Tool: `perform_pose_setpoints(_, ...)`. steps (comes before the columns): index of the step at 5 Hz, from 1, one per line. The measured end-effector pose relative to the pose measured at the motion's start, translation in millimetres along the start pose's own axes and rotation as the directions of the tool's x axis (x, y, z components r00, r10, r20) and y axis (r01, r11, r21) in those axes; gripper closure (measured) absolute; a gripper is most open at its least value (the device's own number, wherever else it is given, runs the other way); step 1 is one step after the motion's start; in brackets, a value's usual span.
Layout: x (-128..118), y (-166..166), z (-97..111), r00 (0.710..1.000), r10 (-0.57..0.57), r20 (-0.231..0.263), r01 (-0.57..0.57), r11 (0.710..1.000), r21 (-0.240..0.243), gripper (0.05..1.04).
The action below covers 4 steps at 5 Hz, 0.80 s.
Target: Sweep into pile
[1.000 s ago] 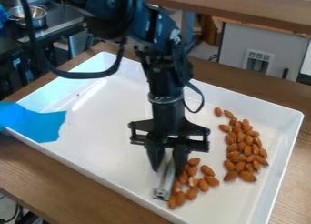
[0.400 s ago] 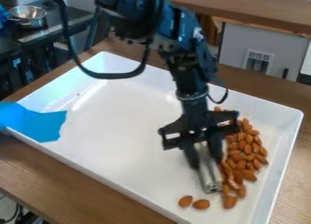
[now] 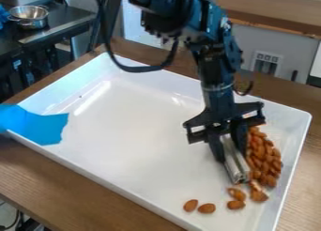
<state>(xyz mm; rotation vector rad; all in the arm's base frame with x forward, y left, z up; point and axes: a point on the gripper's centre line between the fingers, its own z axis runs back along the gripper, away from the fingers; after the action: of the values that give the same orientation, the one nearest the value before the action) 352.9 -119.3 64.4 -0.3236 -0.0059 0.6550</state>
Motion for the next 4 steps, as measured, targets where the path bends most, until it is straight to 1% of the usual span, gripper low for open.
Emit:
perform_pose_setpoints(1,2,2,6,1.0,0.021,-0.019,-0.021,1.0,-0.01,0.709)
perform_pose_setpoints(2,4,21,46,1.0,0.028,-0.014,-0.029,0.996,-0.084,0.709)
perform_pose_setpoints(3,-5,52,73,0.999,0.015,-0.035,-0.019,0.993,-0.113,0.708)
perform_pose_setpoints(4,-22,74,63,0.999,-0.011,-0.051,0.009,0.999,-0.053,0.708)
